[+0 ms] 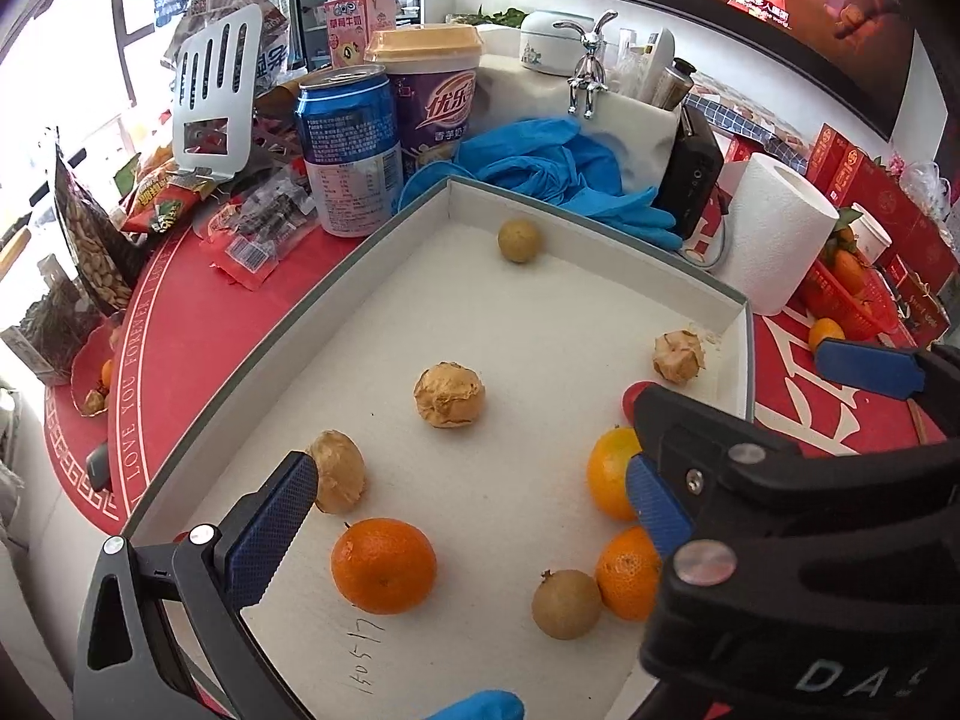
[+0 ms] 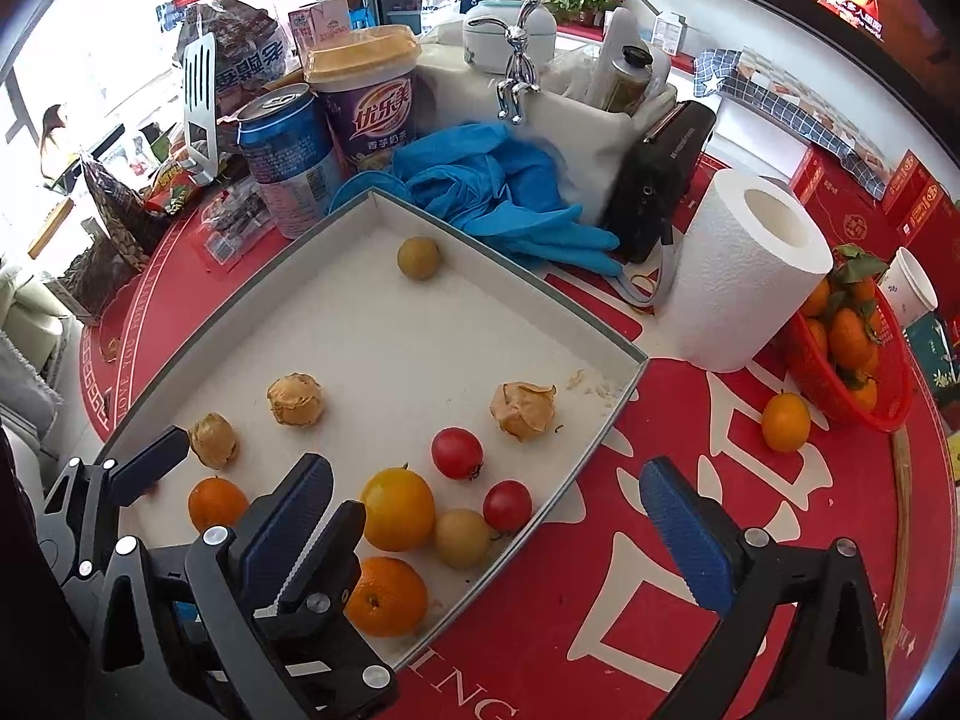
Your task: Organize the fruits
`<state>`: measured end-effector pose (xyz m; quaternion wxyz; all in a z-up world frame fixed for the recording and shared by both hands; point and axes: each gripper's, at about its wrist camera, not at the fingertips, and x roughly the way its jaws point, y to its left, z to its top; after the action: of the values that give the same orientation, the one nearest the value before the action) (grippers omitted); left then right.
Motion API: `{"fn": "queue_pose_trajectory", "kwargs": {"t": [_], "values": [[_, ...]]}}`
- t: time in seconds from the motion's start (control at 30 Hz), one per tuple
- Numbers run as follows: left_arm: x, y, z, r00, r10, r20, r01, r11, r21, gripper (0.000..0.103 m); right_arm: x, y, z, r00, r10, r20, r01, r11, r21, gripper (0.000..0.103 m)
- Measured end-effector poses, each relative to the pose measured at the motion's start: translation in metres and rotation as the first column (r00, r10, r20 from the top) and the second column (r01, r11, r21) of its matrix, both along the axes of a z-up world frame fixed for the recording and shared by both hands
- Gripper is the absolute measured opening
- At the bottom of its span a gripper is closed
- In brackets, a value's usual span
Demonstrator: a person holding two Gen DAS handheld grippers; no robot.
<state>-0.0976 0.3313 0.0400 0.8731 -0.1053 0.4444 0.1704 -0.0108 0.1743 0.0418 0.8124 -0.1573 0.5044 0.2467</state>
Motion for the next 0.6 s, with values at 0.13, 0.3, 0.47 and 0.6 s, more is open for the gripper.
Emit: {"fn": "queue_pose_trajectory", "kwargs": {"t": [0.13,0.3,0.47,0.6], "values": [[-0.0002,-0.0012,0.0005,1.000,-0.001,0.004,0.001,1.000,0.009,0.103,-0.0002,0.0005,-0.0027,1.000,-0.002,0.001,0.002,1.000,-0.014,0.103],[-0.0004,-0.0009,0.0004,1.000,0.004,0.004,-0.004,1.000,0.014,0.103,-0.0008,0.0005,-0.0037,1.000,-0.002,0.003,0.002,1.000,-0.023,0.103],[0.0002,-0.0017,0.0000,1.000,0.001,0.003,-0.001,1.000,0.018,0.103,-0.0020,0.0015,-0.0037,1.000,0.001,0.009,-0.001,1.000,-0.030,0.103],[0.0006,-0.0019,0.0002,1.000,-0.003,0.003,0.003,1.000,0.016,0.103,-0.0028,0.0017,-0.0039,1.000,0.002,0.008,-0.002,0.999,-0.032,0.103]]}}
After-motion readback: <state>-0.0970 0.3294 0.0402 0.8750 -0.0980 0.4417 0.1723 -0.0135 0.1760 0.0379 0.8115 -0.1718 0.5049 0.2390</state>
